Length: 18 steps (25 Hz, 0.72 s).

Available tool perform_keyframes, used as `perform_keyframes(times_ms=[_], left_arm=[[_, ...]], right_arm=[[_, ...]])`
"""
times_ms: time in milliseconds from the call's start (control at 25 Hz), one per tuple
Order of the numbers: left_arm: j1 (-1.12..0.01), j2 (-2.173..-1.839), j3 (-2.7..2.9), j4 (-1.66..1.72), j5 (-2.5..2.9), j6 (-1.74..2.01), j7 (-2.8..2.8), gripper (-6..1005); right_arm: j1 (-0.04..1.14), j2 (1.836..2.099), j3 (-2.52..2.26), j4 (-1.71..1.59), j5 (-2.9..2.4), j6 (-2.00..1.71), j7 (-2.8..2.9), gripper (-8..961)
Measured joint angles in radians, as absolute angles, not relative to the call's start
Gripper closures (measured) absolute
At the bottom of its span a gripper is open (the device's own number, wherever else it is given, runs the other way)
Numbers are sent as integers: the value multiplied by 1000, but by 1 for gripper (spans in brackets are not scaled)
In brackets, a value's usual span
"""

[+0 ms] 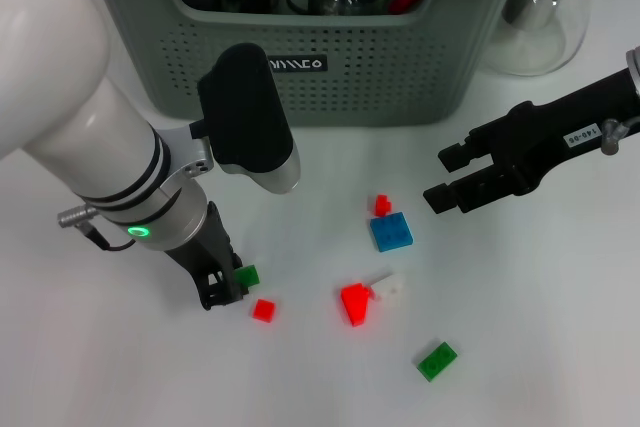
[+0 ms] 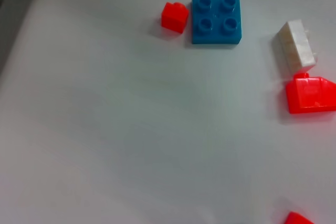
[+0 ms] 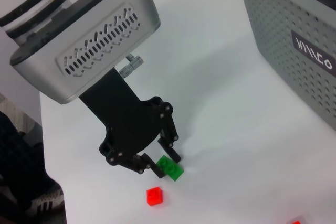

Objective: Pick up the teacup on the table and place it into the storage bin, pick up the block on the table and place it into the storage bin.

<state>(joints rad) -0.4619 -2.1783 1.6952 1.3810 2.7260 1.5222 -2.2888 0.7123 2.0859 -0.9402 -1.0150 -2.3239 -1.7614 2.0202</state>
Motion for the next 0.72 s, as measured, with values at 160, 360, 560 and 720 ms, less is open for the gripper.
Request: perform_keyframes(times_ms=[160,360,560,720], left_arm=[[-464,-2178,1693,1387,2726,1525,-2298,685],[-441,-2178,1646,1478,2704,1536,-2305,794],[-431,-2176,1450,1599,2537,1583,-2310,817],[-437,-2170,1257,1702,2346,1627,-2311,812]], right_arm=[[711,2086,-940,-1014,-2324,-1761,2020,221],[710,2080,-940,-1013,-2338,-1762,2022,222],[721,2046,-935,-1012,-2385,-1795,2049,221],[724,2004,-928,-1016,-2385,-1821,2077,221]])
